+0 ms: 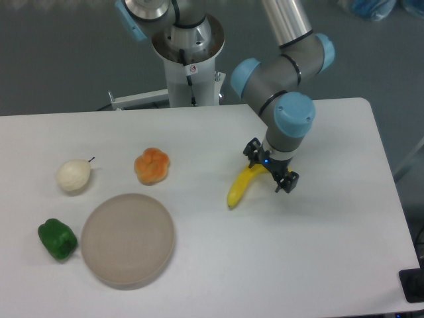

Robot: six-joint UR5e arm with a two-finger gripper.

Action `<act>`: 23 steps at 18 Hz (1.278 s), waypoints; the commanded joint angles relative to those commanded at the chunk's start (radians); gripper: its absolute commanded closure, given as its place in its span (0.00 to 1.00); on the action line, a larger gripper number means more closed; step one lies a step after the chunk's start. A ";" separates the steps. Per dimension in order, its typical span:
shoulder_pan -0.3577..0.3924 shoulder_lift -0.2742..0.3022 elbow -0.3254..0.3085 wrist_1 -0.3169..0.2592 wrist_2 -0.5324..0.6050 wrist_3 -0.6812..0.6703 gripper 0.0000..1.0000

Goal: Pick up the banana from the table
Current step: 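Move the gripper over the yellow banana and lower it, then close the gripper fingers around the middle of the banana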

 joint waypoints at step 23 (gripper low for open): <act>-0.026 0.000 -0.051 0.063 0.012 -0.146 0.84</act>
